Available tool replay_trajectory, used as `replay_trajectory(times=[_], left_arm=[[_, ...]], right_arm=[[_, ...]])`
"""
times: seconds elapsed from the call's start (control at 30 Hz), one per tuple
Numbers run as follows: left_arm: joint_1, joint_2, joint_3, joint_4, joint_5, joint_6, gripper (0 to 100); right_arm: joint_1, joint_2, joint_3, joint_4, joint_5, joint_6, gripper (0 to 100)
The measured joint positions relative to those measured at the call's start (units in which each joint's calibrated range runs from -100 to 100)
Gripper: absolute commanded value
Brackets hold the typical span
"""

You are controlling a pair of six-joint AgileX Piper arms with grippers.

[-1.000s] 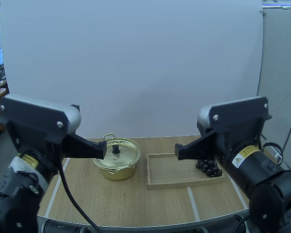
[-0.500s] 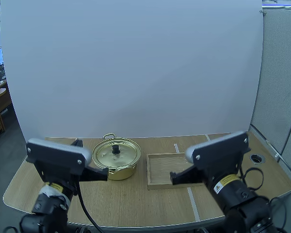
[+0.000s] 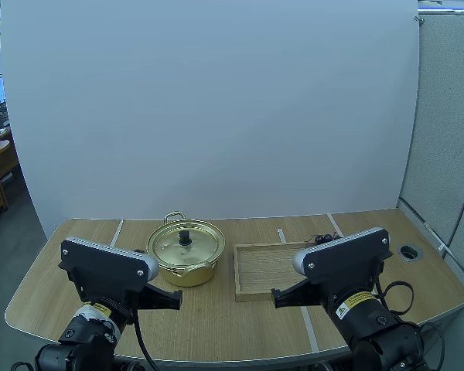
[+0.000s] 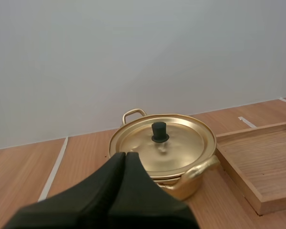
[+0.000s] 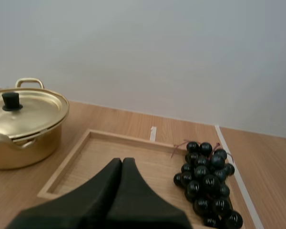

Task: Open the pot, put the pineapple inside, and close it

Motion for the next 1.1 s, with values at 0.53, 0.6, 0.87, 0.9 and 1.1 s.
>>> replay_trajectory(times=[0.53,0.6,0.87,0.9,1.1], left_arm=[[0.84,0.0,0.0,8.26,2.73,-6.4,0],[0.84,0.0,0.0,9.14,3.15,-7.24,0],[0.84,0.0,0.0,11.2,5.34,-12.54,0],[0.84,0.0,0.0,11.2,5.34,-12.65,0],[0.84,0.0,0.0,11.2,5.34,-12.98,0]], right_arm=[[-0.47,0.0,0.18,-0.1,7.25,0.0,0],[-0.48,0.0,0.18,-0.1,7.25,0.11,0],[-0.85,0.0,0.18,-0.1,7.6,0.65,0],[-0.85,0.0,0.18,-0.1,8.07,0.78,0],[-0.85,0.0,0.18,-0.1,9.15,1.29,0]])
